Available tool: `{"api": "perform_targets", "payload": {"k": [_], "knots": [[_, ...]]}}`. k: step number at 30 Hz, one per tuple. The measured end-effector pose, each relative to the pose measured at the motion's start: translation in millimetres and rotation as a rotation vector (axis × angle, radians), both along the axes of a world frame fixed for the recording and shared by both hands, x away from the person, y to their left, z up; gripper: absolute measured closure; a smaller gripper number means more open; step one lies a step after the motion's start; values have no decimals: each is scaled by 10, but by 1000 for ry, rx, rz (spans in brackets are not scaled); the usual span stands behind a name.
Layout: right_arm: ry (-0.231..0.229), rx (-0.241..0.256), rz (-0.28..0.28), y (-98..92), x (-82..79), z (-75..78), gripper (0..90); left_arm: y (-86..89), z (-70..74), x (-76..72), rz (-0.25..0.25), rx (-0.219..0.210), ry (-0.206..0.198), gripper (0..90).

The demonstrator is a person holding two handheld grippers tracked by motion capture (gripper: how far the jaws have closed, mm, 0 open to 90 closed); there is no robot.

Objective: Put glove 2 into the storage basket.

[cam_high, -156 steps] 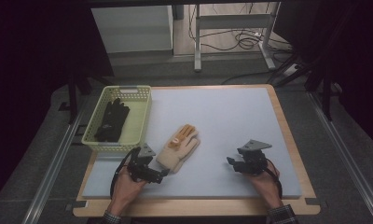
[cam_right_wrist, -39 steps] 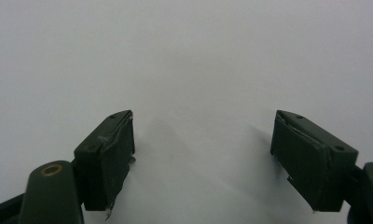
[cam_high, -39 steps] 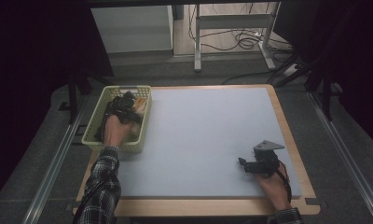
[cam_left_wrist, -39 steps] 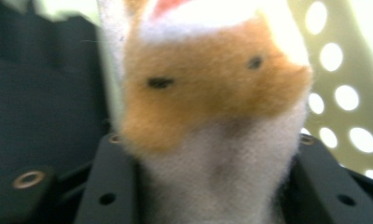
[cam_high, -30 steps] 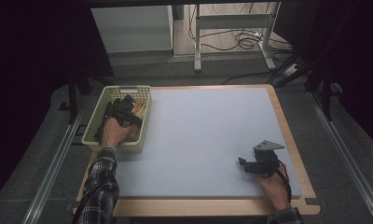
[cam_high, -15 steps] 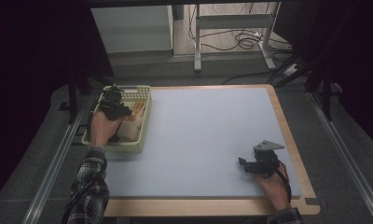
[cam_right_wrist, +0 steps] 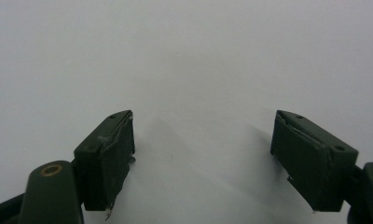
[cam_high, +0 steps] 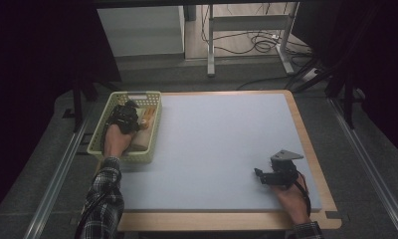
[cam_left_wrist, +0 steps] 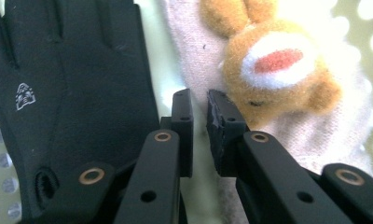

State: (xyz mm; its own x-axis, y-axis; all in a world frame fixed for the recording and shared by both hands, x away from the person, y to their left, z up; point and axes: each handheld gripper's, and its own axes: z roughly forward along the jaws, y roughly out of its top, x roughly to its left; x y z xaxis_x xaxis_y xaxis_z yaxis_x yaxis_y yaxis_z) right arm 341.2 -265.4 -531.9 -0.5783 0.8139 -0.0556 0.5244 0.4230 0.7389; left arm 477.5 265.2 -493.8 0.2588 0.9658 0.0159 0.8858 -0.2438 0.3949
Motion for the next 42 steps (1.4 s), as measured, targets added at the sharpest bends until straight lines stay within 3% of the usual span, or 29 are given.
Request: {"api": "perform_targets", "payload": {"k": [4, 10, 12, 16, 24, 30, 42], "knots": [[0, -1, 1, -1, 0, 0, 211, 59, -12, -21, 8, -19, -6, 790], [0, 1, 0, 0, 0, 0, 211, 197, 44, -89, 15, -36, -70, 550], [0, -1, 1, -1, -1, 0, 211, 214, 59, -110, 18, -15, -85, 473], [-1, -1, 1, -1, -1, 0, 211, 273, 114, -164, 17, -12, -119, 391], [-1, -1, 0, 0, -1, 0, 211, 332, 205, -270, 3, -7, -166, 277], [-1, -2, 0, 0, -2, 0, 211, 388, 252, -326, 15, -56, -192, 199], [-2, -2, 0, 0, -2, 0, 211, 458, 326, -462, 1, -100, -193, 104]]}}
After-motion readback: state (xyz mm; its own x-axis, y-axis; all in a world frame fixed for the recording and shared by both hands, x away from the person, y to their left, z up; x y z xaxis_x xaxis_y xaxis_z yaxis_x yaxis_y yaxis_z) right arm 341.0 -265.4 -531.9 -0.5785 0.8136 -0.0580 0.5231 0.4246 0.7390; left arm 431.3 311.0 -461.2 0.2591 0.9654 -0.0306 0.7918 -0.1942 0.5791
